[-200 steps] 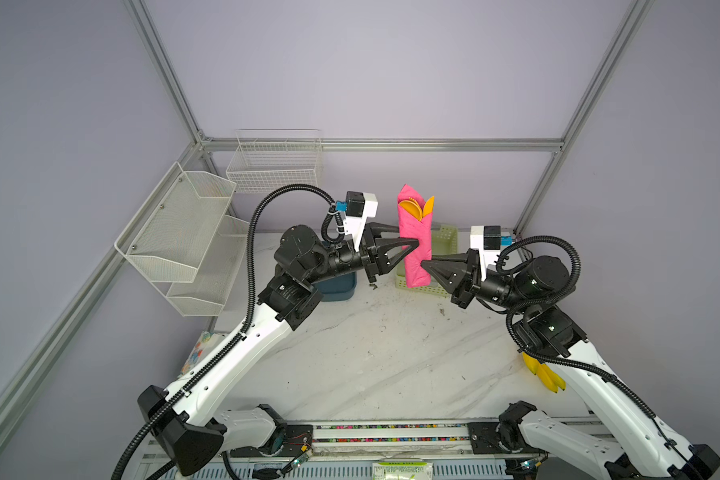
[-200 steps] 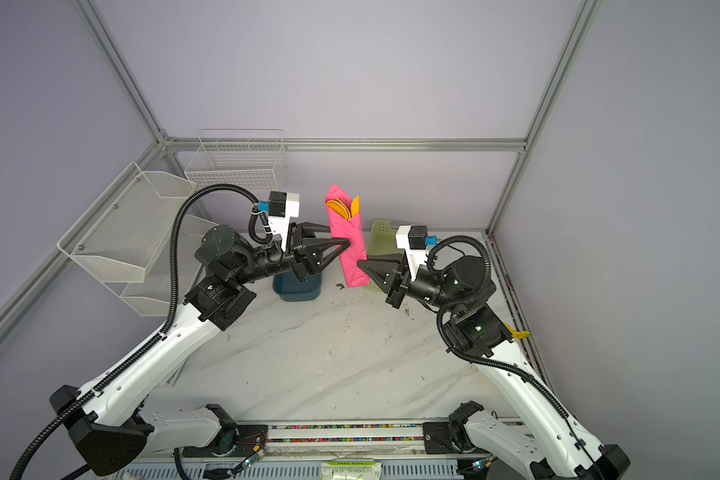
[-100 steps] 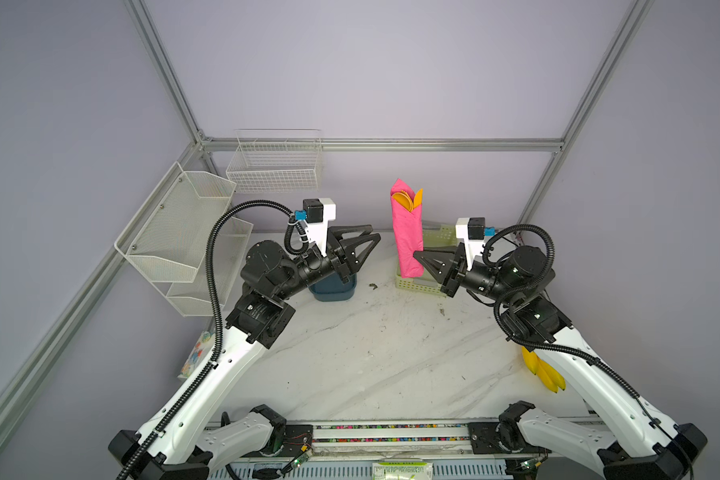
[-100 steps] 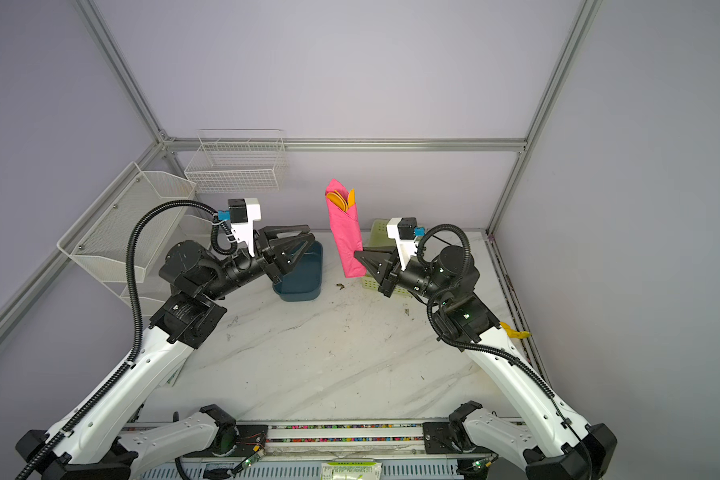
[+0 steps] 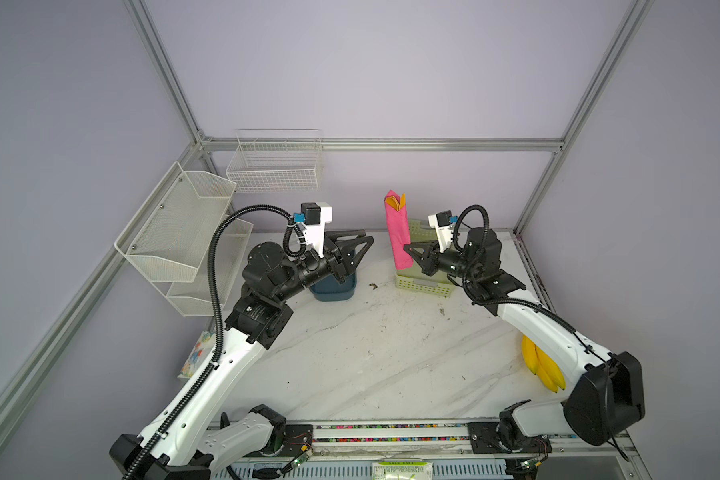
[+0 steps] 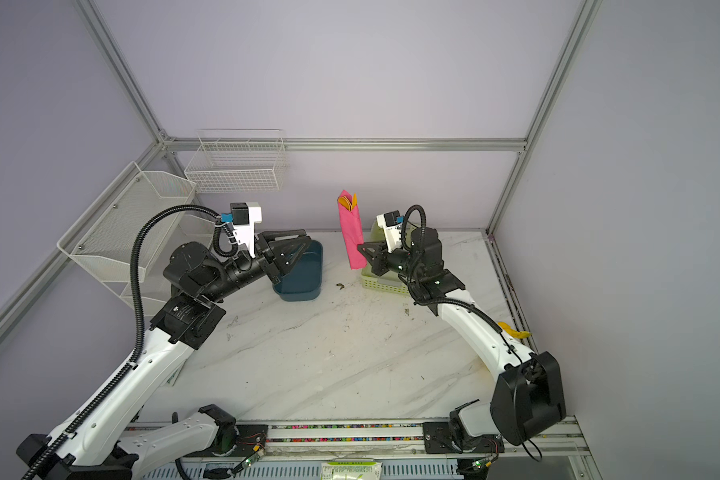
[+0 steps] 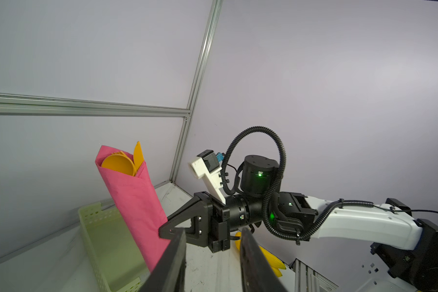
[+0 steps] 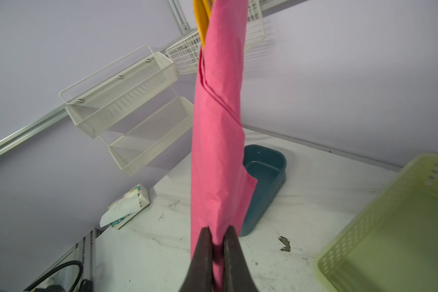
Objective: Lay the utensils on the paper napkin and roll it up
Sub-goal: 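Carry the pink bundle with the right gripper over the light-green basket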
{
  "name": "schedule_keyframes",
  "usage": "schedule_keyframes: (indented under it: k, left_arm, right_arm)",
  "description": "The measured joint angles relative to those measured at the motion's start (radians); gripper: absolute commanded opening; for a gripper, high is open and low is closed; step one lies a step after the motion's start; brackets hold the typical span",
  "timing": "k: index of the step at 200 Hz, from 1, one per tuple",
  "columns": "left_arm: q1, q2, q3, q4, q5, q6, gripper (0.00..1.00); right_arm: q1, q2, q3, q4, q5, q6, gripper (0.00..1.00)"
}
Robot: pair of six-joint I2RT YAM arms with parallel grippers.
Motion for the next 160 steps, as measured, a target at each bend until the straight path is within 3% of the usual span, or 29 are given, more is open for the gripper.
schedule_keyframes:
  k: [86, 160]
  left_arm:
    - [0.038, -0.022, -0.016, -0.047, 0.004, -0.033, 0.34]
    - [0.069, -0.051, -0.029, -0.092, 0.003, -0.054, 0.34]
  right_arm:
    - [-0.205, 0.422, 0.173, -0.001, -0.075, 0.238, 0.0]
    - [-0.239, 0.621, 0.282, -0.055, -0.102, 0.371, 0.0]
